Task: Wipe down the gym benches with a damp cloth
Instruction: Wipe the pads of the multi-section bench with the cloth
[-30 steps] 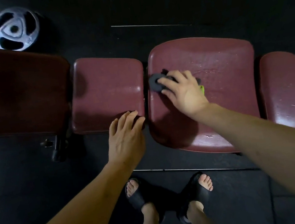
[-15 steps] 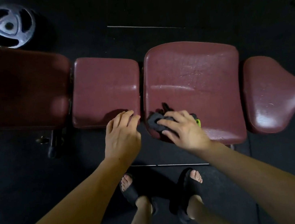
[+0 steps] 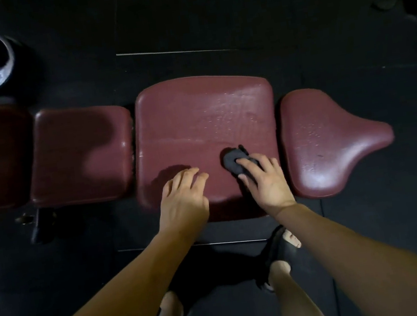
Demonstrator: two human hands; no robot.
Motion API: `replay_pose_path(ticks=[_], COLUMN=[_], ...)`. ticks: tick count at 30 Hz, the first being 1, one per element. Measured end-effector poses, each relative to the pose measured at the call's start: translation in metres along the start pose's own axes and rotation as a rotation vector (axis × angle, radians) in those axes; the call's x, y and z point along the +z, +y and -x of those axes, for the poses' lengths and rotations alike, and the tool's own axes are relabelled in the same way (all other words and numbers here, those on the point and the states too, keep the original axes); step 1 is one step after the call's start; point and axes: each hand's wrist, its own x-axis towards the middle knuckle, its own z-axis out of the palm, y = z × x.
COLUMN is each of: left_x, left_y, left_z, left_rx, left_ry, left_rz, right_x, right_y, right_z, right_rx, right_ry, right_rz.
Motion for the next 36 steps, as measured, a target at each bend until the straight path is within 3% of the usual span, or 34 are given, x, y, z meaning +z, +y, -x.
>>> replay_pose_path(ticks=[3,7,14,23,26,32,36], left_x=[0.02,0.04,0.053,0.063,0.063,0.059,0.053], left_y=[0.049,0.107,0.16,0.14,0.132,0.127,0.131], left_z=[-0.017,-0.04,-0.104,-0.164,-0.163,-0.163,-0.172], left_rx=[-0.023,-0.036,0.034,0.076,0.075,0.116,0.145], left_ry=[-0.012,-0.002,0.026,-0.065,-0.139,-0.2,-0.186], left_rz=[0.0,-0.008,-0.096,-0.281,-0.362,-0.401,-0.371], right_x=[-0.025,-0.078,-0.123,-0.092,-0.085,-0.087,-0.089], right_y=[0.035,0.078,0.17,0.177,0.17,0.182,0.187], right_z=[-0.013,-0.019,-0.054,-0.163,-0.148,-0.046,-0.104], right_rx=[0.148,0.113,0.244,-0.007,-0.058,-0.326,-0.308], right_ry=[0.057,0.159,0.277,0.095,0.114,-0.013,0.057], right_rz=[-0.113,-0.185,-0.041,0.181,0.211,0.168,0.269])
